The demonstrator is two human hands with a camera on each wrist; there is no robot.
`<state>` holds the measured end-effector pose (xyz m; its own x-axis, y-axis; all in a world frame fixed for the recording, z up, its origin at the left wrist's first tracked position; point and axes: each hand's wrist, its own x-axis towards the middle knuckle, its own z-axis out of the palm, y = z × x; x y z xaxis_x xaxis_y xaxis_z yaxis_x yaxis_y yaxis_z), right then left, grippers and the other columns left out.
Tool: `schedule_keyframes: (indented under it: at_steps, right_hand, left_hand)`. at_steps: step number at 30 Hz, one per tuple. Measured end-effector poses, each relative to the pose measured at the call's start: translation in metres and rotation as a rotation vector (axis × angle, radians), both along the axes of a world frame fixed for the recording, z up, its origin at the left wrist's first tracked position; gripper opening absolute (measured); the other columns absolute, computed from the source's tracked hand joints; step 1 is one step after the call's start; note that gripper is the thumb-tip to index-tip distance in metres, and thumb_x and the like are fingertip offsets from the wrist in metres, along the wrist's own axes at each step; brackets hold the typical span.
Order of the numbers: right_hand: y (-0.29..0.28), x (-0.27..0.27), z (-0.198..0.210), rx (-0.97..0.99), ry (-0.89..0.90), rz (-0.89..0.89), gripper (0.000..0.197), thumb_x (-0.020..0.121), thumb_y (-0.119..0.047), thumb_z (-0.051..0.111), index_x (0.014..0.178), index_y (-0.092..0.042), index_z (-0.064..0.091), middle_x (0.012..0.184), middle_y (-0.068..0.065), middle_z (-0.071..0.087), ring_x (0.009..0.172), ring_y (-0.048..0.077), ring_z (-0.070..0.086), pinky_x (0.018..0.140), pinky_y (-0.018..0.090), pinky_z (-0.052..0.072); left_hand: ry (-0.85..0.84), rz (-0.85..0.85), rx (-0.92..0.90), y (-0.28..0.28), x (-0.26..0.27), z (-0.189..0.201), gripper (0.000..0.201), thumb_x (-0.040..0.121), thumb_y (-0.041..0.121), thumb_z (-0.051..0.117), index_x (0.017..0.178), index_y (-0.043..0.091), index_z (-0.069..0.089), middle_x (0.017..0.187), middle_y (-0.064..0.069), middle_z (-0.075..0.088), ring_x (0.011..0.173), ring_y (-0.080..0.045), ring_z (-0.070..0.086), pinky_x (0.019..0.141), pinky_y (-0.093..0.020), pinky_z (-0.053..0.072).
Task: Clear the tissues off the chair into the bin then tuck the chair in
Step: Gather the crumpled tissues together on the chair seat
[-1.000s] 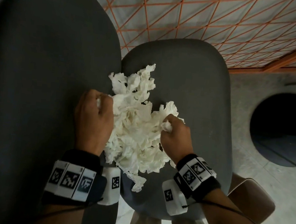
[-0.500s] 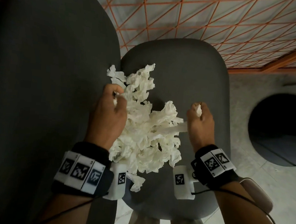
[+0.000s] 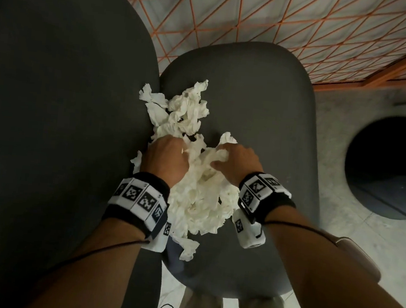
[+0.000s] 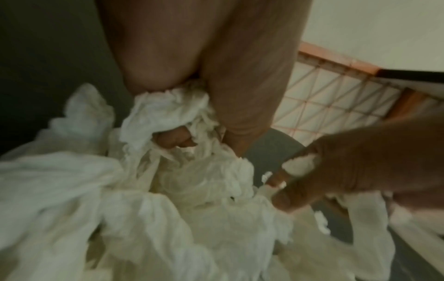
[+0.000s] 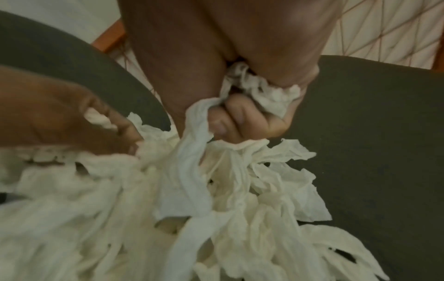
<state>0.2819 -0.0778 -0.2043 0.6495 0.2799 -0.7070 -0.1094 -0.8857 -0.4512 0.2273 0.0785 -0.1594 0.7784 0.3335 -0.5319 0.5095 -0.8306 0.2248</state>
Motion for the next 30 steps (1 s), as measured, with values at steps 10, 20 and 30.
schedule_keyframes:
  at_steps: [10, 20, 30]
  right_hand:
    - [-0.020, 0.003, 0.017, 0.156, -0.096, -0.212, 0.039, 0.089, -0.052, 0.039, 0.079, -0.017, 0.053, 0.080, 0.006, 0.063, 0.078, 0.029, 0.059, 0.069, 0.033, 0.044]
    - [-0.063, 0.005, 0.023, 0.398, -0.063, -0.704, 0.010, 0.082, -0.026, 0.064, 0.077, -0.019, 0.058, 0.080, 0.011, 0.069, 0.076, 0.035, 0.070, 0.061, 0.043, 0.057]
    - [-0.083, 0.001, 0.030, 0.659, 0.000, -0.920, 0.023, 0.085, 0.004, 0.046, 0.090, -0.017, 0.052, 0.060, -0.002, 0.056, 0.048, 0.010, 0.056, 0.049, 0.026, 0.047]
  left_hand:
    - [-0.372, 0.437, -0.099, 0.015, -0.031, 0.056, 0.025, 0.101, 0.036, 0.043, 0.092, 0.015, 0.054, 0.095, -0.001, 0.048, 0.087, -0.014, 0.047, 0.074, -0.028, 0.033]
    - [-0.598, 0.648, -0.337, 0.013, -0.031, 0.078, 0.002, 0.095, 0.018, 0.062, 0.095, 0.019, 0.061, 0.089, 0.008, 0.070, 0.060, 0.005, 0.060, 0.050, -0.012, 0.048]
    - [-0.390, 0.464, -0.546, -0.046, -0.027, 0.079, 0.037, 0.080, 0.034, 0.077, 0.103, 0.026, 0.049, 0.107, 0.012, 0.058, 0.099, 0.009, 0.057, 0.068, -0.008, 0.045]
